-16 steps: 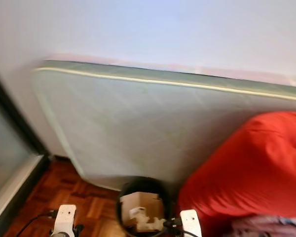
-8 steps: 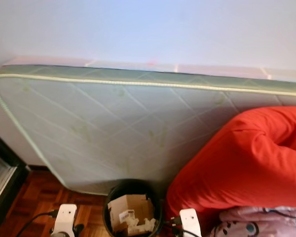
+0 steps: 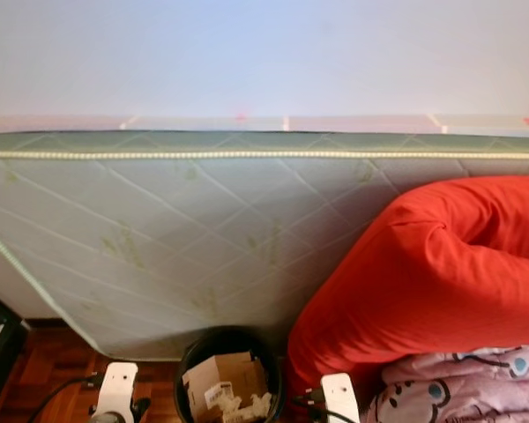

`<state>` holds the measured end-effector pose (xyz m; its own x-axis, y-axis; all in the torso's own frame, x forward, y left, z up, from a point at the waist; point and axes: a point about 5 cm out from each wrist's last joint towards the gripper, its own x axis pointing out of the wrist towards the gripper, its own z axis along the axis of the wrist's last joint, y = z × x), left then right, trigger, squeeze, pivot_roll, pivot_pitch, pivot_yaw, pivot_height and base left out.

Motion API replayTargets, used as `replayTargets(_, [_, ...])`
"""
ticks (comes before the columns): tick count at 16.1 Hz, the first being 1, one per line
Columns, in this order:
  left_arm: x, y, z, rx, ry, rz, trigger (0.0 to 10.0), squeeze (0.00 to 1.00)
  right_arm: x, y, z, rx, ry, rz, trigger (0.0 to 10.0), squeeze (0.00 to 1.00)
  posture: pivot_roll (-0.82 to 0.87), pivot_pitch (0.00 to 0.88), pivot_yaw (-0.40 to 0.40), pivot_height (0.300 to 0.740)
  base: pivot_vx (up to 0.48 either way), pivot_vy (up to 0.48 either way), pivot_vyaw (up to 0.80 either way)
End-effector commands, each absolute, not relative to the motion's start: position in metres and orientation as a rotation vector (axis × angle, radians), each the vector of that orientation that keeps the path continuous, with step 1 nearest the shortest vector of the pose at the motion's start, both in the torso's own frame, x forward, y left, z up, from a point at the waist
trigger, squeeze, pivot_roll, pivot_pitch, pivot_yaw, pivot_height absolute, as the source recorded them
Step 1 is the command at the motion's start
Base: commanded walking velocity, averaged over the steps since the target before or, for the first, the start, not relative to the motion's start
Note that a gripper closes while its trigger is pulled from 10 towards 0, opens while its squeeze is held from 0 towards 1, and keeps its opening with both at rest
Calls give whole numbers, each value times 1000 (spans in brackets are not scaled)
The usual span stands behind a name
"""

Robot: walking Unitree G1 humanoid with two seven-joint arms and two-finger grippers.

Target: Clean up the room

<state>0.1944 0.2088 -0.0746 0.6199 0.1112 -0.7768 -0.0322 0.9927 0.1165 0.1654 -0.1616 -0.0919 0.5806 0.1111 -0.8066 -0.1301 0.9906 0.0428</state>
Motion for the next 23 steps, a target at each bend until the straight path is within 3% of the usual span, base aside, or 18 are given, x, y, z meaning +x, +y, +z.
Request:
replayTargets(1, [191,209,-76,113,915,68,10000,0,164,-164,-93,-17,949,129,10000,0,-29,0,-21,740,0,0,-781])
replayTargets(5, [192,209,-76,142,919,50,10000,0,164,-163,-93,-19,950,132,10000,0,-27,0,-19,740,0,-307,-781])
replayTargets(16, [192,209,-76,129,904,63,10000,0,163,-163,-93,-22,953,137,10000,0,-24,0,-20,740,0,0,-773])
replayTargets(23, [192,209,-76,125,902,67,10000,0,164,-163,-92,-18,943,139,10000,0,-23,0,-20,740,0,0,-68])
